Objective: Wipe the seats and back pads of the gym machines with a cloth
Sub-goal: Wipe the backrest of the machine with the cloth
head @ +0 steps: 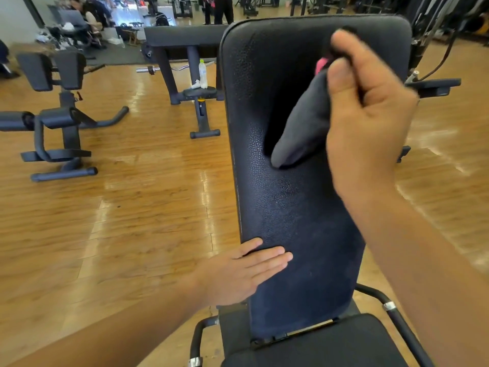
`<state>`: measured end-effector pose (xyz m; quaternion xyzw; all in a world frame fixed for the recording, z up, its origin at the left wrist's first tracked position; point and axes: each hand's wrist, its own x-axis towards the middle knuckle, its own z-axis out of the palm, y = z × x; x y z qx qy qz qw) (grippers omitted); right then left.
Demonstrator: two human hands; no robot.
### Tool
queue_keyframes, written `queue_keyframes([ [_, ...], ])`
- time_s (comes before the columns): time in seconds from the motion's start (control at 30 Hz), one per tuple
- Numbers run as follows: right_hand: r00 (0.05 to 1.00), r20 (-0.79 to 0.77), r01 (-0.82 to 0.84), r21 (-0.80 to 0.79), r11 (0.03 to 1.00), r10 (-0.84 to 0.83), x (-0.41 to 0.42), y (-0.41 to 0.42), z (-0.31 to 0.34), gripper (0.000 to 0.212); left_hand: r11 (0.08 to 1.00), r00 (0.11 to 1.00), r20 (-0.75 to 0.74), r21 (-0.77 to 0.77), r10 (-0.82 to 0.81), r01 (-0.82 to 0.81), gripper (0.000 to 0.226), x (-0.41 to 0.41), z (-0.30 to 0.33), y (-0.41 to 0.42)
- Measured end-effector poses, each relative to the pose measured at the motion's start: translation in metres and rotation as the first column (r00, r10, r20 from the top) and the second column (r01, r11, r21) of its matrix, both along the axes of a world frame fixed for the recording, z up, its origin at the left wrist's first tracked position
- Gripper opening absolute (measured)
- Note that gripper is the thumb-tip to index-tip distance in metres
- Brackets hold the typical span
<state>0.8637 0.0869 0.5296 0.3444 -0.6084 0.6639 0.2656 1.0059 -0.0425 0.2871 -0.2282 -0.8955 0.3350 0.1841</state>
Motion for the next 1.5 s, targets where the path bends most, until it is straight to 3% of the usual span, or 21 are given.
queue_keyframes([
  [0.1,0.980,-0.186,0.076,0.031,0.997,-0.069,-0.015,-0.002,0.017,0.029,0.999,1.000,0.001,0.039,0.012,-0.012,0.065,0.001,-0.002,0.002],
  [0.2,0.896,-0.441,0.105,0.319,0.942,0.050,-0.023,-0.008,0.006,0.031,0.989,0.998,-0.046,0.142,0.038,-0.031,0.068,0.004,-0.002,0.010],
  [0.27,0.804,-0.562,0.167,0.527,0.833,0.194,-0.027,-0.009,-0.017,0.031,0.955,0.991,-0.089,0.287,0.104,-0.074,0.074,0.006,-0.003,0.019],
  [0.4,0.767,-0.568,0.164,0.624,0.764,0.299,-0.033,-0.001,-0.029,0.031,0.768,0.940,-0.112,0.612,0.323,-0.191,0.079,0.011,-0.011,0.044],
  [0.6,0.706,-0.558,0.191,0.742,0.643,0.435,-0.027,0.021,-0.041,0.034,0.571,0.864,-0.110,0.790,0.491,-0.224,0.085,-0.007,-0.022,0.074],
  [0.67,0.755,-0.507,0.141,0.745,0.652,0.416,-0.024,0.029,-0.044,0.036,0.553,0.843,-0.118,0.800,0.525,-0.233,0.088,-0.014,-0.028,0.078],
  [0.73,0.880,-0.383,0.009,0.606,0.795,0.282,-0.017,0.029,-0.034,0.034,0.564,0.820,-0.143,0.789,0.555,-0.244,0.089,-0.019,-0.036,0.079],
  [0.8,0.956,-0.263,-0.018,0.385,0.923,0.128,-0.014,0.022,-0.016,0.030,0.591,0.804,-0.176,0.767,0.568,-0.249,0.091,-0.022,-0.041,0.077],
  [0.87,0.971,-0.235,0.009,0.220,0.975,0.044,-0.015,0.013,0.010,0.028,0.616,0.797,-0.205,0.748,0.569,-0.247,0.091,-0.024,-0.045,0.076],
  [0.93,0.950,-0.312,0.073,0.131,0.989,-0.029,-0.019,0.004,0.028,0.028,0.639,0.789,-0.227,0.727,0.570,-0.252,0.091,-0.025,-0.048,0.076],
  [1.0,0.885,-0.459,0.163,0.158,0.974,-0.074,-0.018,-0.010,0.030,0.027,0.652,0.780,-0.244,0.712,0.576,-0.260,0.092,-0.026,-0.051,0.075],
  [1.1,0.803,-0.591,0.200,0.386,0.901,0.075,-0.020,-0.030,0.006,0.031,0.653,0.771,-0.248,0.708,0.587,-0.270,0.093,-0.027,-0.052,0.076],
  [1.17,0.777,-0.617,0.241,0.474,0.847,0.125,-0.025,-0.035,-0.014,0.032,0.653,0.774,-0.244,0.707,0.585,-0.271,0.093,-0.026,-0.051,0.076],
  [1.33,0.705,-0.690,0.290,0.493,0.820,0.165,-0.023,-0.022,-0.034,0.030,0.651,0.775,-0.252,0.715,0.579,-0.254,0.092,-0.027,-0.050,0.076],
  [1.5,0.609,-0.714,0.376,0.643,0.667,0.345,-0.026,0.012,-0.068,0.038,0.644,0.769,-0.254,0.721,0.586,-0.253,0.092,-0.028,-0.050,0.078],
])
